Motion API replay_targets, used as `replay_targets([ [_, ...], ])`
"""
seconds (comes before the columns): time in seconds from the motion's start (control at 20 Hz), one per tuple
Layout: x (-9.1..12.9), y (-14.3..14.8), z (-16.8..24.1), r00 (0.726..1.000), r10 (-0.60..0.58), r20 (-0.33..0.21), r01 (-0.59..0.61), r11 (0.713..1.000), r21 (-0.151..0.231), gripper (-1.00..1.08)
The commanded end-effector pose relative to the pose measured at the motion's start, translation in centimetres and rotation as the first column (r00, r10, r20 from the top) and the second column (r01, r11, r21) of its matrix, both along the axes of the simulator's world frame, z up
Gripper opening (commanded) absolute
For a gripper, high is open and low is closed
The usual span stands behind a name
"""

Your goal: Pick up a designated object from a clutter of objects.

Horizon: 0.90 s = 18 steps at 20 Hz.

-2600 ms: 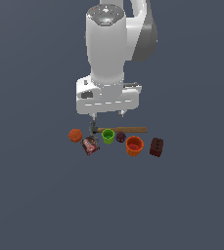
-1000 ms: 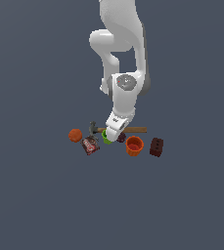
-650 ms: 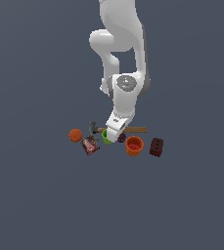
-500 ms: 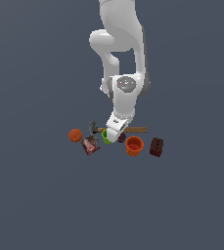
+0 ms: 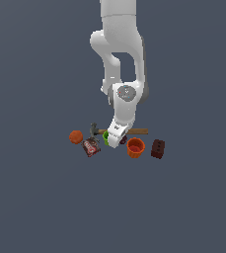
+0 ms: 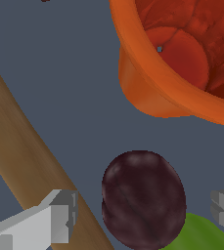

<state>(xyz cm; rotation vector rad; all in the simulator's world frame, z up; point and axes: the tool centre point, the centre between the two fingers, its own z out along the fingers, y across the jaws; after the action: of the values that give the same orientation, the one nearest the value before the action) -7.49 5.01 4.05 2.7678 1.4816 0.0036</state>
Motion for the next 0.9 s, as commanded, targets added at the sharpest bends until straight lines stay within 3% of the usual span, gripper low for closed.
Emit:
replay_targets([
  [0.0, -0.04, 0.02, -1.01, 1.000, -0.001, -0.003, 0.001, 1.000, 0.001, 1.00],
  [0.15, -0.04, 0.04, -1.22, 1.000, 0.000, -0.003, 0.000, 1.000, 0.001, 1.00],
  [0.2, -0.04, 0.04, -1.22, 1.000, 0.000, -0.003, 0.000, 1.000, 0.001, -1.00],
  [0.85, 0.50, -0.18, -0.32, 1.000, -0.004, 0.013, 0.004, 1.000, 0.001, -1.00],
])
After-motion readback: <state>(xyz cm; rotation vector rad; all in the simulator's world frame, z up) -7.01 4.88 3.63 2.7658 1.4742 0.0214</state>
